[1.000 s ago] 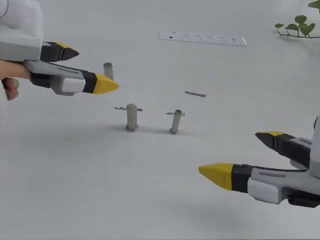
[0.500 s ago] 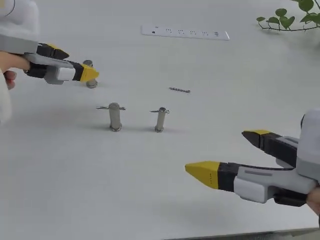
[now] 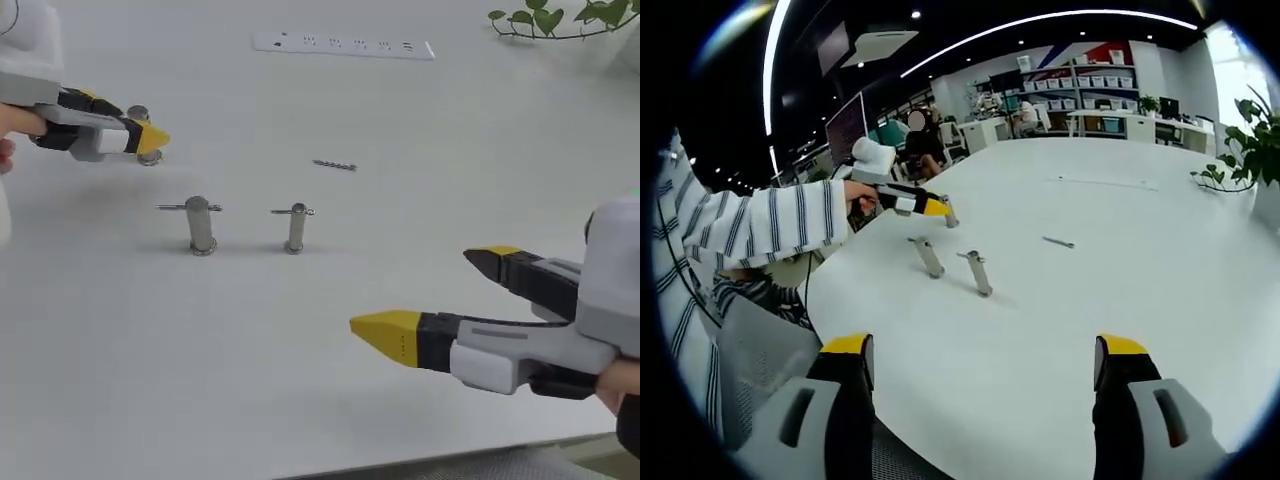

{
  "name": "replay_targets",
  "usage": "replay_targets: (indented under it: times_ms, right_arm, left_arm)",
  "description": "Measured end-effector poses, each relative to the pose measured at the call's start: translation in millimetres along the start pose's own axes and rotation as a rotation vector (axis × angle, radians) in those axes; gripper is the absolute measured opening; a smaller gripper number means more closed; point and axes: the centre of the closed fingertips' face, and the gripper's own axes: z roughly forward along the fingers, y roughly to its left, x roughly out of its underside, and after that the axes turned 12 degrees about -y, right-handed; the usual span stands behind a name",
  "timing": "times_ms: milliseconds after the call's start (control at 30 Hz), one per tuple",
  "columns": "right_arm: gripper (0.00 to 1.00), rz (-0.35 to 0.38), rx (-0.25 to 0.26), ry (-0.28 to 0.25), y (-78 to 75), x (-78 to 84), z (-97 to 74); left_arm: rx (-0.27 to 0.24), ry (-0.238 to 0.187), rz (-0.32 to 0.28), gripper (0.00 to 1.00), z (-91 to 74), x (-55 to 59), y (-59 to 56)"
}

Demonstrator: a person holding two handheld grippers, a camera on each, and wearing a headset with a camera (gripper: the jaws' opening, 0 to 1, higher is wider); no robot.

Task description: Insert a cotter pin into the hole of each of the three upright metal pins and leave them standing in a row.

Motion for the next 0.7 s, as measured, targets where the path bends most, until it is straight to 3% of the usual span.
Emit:
replay_targets:
  times_ms: [200, 300, 367, 533, 700]
  right_arm:
    - [0.89, 0.014, 0.007, 0.013, -1.4, 4.4, -0.9]
    - [0.89, 0.015, 0.005, 0.018, -0.7, 5.7, -0.7]
    - [0.89, 0.015, 0.003, 0.022, 0.0, 6.5, -0.1]
    - [0.88, 0.021, 0.003, 0.029, 0.3, 8.5, 1.2]
    - [0.88, 0.029, 0.002, 0.033, 1.0, 9.7, 1.9]
  left_arm:
    - [-0.001, 0.006, -0.029, 0.29, 7.5, 9.1, 10.4]
    - [-0.002, 0.005, -0.025, 0.25, 10.9, 10.4, 14.8]
    - [-0.003, 0.001, -0.021, 0.22, 10.8, 9.8, 10.8]
    - [-0.021, 0.007, -0.032, 0.19, 12.8, 15.4, 19.9]
    - [-0.011, 0.001, -0.014, 0.13, 13.7, 13.7, 26.1]
